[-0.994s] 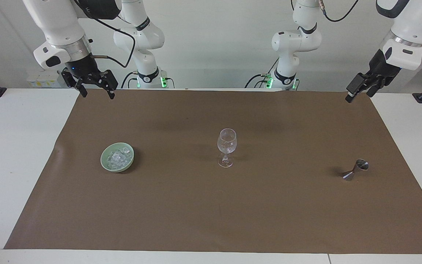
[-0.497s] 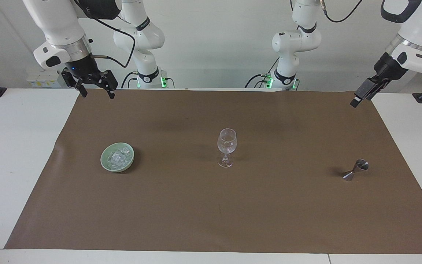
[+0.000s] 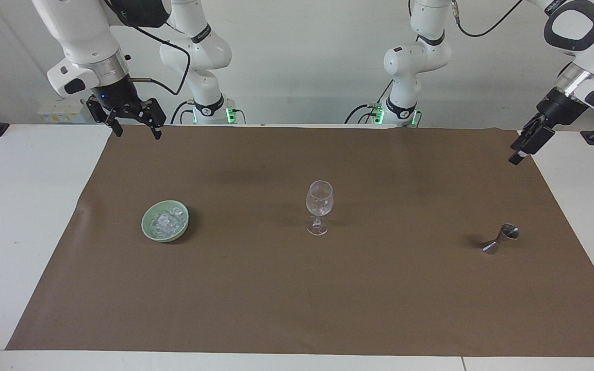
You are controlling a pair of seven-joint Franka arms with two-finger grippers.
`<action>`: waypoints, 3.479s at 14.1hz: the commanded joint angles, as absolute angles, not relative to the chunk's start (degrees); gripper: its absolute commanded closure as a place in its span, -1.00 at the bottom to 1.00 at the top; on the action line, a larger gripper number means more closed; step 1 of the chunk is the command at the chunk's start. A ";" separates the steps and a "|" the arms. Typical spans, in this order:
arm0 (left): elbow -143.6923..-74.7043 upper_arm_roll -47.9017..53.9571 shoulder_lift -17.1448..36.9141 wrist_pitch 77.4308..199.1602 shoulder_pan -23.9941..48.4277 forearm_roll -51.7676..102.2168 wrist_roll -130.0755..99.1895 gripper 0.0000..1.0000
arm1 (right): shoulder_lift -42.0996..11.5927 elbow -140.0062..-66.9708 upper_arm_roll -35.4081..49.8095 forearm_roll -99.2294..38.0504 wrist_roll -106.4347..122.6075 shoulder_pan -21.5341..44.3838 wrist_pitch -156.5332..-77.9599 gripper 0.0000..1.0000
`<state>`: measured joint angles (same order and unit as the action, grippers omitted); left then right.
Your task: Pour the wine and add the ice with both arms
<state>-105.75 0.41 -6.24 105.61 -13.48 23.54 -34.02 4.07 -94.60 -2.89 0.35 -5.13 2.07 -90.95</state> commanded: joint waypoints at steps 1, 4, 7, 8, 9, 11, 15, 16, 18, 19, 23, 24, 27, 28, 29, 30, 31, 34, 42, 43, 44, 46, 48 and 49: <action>-108.19 0.97 -5.72 108.54 -16.69 27.58 -35.42 -1.00 | 5.01 -95.36 -2.99 -0.53 -3.69 1.85 -90.88 -1.00; -111.17 0.97 -5.45 112.14 -18.97 33.12 -37.96 -1.00 | 5.01 -95.36 -2.99 -0.53 -3.69 1.85 -90.97 -1.00; -111.71 0.97 -3.43 112.50 -22.22 38.66 -38.85 -1.00 | 5.01 -95.36 -2.99 -0.53 -3.69 1.85 -90.88 -1.00; -111.71 0.97 -2.56 112.59 -23.11 39.89 -38.93 -1.00 | 5.01 -95.36 -2.99 -0.53 -3.69 1.85 -90.88 -1.00; -111.71 0.97 -1.94 112.59 -24.07 41.29 -39.11 -1.00 | 5.01 -95.36 -2.99 -0.53 -3.69 1.85 -90.97 -1.00; -112.58 0.97 -0.97 113.37 -26.01 44.72 -41.82 -1.00 | 5.01 -95.36 -2.90 -0.53 -3.69 1.85 -90.88 -1.00; -116.71 0.97 0.26 115.92 -28.74 51.40 -42.10 -1.00 | 5.01 -95.36 -2.99 -0.53 -3.69 1.85 -90.97 -1.00; -117.85 0.97 0.70 116.36 -29.61 53.94 -42.10 -1.00 | 5.01 -95.36 -2.99 -0.53 -3.69 1.85 -90.88 -1.00; -118.39 0.97 2.19 116.02 -30.85 57.03 -42.10 -1.00 | 5.01 -95.36 -2.90 -0.53 -3.69 1.85 -90.97 -1.00; -118.39 0.97 3.59 115.58 -31.81 59.13 -42.10 -1.00 | 5.01 -95.36 -2.99 -0.53 -3.69 1.85 -90.97 -1.00; -117.86 0.97 9.04 113.20 -34.71 66.87 -42.27 -1.00 | 5.01 -95.36 -2.99 -0.53 -3.69 1.85 -90.97 -1.00; -117.86 1.05 10.18 112.77 -35.59 68.02 -42.28 -1.00 | 5.01 -95.36 -2.90 -0.53 -3.69 1.85 -90.88 -1.00; -117.77 1.05 12.04 113.20 -35.51 72.06 -42.28 -1.00 | 5.01 -95.36 -2.99 -0.53 -3.69 1.85 -90.88 -1.00; -117.86 0.97 12.56 113.12 -35.51 73.98 -42.45 -1.00 | 5.01 -95.36 -2.90 -0.53 -3.69 1.85 -90.97 -1.00; -117.95 1.05 13.18 113.03 -35.59 75.57 -42.45 -1.00 | 5.01 -95.36 -2.99 -0.53 -3.69 1.85 -90.88 -1.00; -118.30 1.05 13.71 113.03 -35.51 76.54 -42.45 -1.00 | 5.01 -95.36 -2.99 -0.53 -3.69 1.85 -90.97 -1.00; -118.30 1.05 14.23 112.68 -35.59 77.94 -42.45 -1.00 | 5.01 -95.36 -2.90 -0.53 -3.69 1.85 -90.97 -1.00; -118.21 1.05 15.99 112.41 -35.51 80.67 -42.45 -1.00 | 5.01 -95.36 -2.90 -0.53 -3.69 1.85 -90.97 -1.00; -117.51 1.23 20.90 111.10 -35.24 86.30 -42.10 -1.00 | 5.01 -95.36 -2.90 -0.53 -3.69 1.85 -90.88 -1.00; -117.42 1.23 21.44 111.09 -35.16 87.44 -41.84 -1.00 | 5.01 -95.36 -2.99 -0.53 -3.69 1.85 -90.88 -1.00; -117.42 1.40 21.88 111.01 -35.07 88.06 -41.14 -1.00 | 5.01 -95.36 -2.99 -0.53 -3.69 1.85 -90.97 -1.00; -117.51 1.49 23.28 109.79 -34.89 90.08 -37.73 -1.00 | 5.01 -95.36 -2.99 -0.53 -3.69 1.85 -90.97 -1.00; -117.51 1.49 24.78 108.20 -34.89 92.45 -34.64 -1.00 | 5.01 -95.36 -2.99 -0.53 -3.69 1.85 -90.97 -1.00; -117.42 1.49 24.87 108.19 -34.81 92.63 -34.37 -1.00 | 5.01 -95.27 -2.90 -0.53 -3.69 1.85 -90.97 -1.00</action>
<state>-118.19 1.55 23.50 109.77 -34.79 90.79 -36.48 4.07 -94.60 -2.89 0.35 -5.13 2.07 -90.95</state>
